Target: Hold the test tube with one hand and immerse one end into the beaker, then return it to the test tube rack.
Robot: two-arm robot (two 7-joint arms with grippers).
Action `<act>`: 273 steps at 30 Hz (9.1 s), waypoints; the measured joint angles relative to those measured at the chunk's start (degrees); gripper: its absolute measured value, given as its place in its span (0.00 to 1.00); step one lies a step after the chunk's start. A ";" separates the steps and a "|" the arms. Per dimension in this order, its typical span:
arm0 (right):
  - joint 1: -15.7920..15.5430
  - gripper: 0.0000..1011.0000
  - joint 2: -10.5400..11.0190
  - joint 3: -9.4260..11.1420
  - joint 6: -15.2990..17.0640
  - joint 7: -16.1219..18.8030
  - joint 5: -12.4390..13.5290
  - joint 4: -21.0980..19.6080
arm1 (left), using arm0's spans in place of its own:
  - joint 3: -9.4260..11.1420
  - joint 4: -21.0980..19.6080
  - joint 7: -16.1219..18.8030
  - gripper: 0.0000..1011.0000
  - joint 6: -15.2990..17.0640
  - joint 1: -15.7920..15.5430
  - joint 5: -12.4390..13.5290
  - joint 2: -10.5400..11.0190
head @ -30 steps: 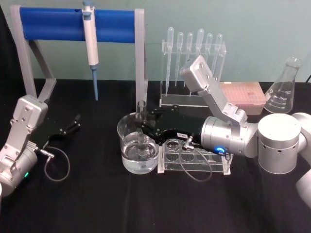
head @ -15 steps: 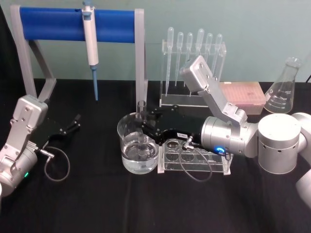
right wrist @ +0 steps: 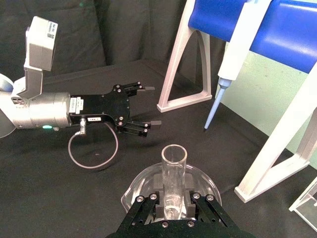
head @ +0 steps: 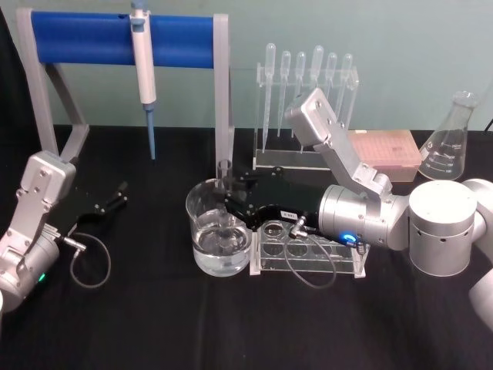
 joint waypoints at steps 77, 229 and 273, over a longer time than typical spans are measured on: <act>0.00 0.22 0.00 0.00 0.00 0.00 0.00 0.00 | 0.00 0.00 0.00 0.99 0.00 0.00 0.00 0.00; -15.10 0.22 18.87 14.89 0.72 -5.70 10.61 -22.87 | 0.00 0.00 0.00 0.99 0.00 0.00 0.00 0.00; -13.95 0.22 11.54 11.65 -3.55 -3.35 3.57 -11.63 | 0.00 0.00 0.00 0.99 0.00 0.00 0.00 0.00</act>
